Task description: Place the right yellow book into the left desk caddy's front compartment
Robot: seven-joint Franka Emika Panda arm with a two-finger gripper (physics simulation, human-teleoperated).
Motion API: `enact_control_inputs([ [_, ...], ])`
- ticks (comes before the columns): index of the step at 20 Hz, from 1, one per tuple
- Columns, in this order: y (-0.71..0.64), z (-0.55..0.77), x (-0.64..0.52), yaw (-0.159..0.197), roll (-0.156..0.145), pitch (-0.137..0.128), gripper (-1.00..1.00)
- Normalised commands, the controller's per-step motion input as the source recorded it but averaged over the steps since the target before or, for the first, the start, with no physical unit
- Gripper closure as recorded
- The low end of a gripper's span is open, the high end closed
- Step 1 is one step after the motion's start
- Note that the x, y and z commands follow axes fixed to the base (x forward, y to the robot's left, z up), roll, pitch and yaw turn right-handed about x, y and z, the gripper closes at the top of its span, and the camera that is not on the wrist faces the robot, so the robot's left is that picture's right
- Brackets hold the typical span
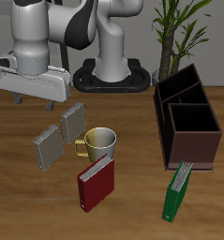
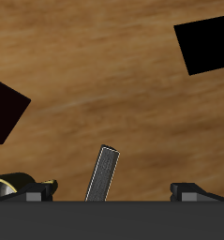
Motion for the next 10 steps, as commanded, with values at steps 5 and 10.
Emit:
enact_control_inputs([
  [5,-0.06,-0.27,0.02,-0.036,-0.032,-0.008,-1.00],
  [10,-0.10,-0.25,0.01,-0.070,-0.024,-0.016,-1.00],
])
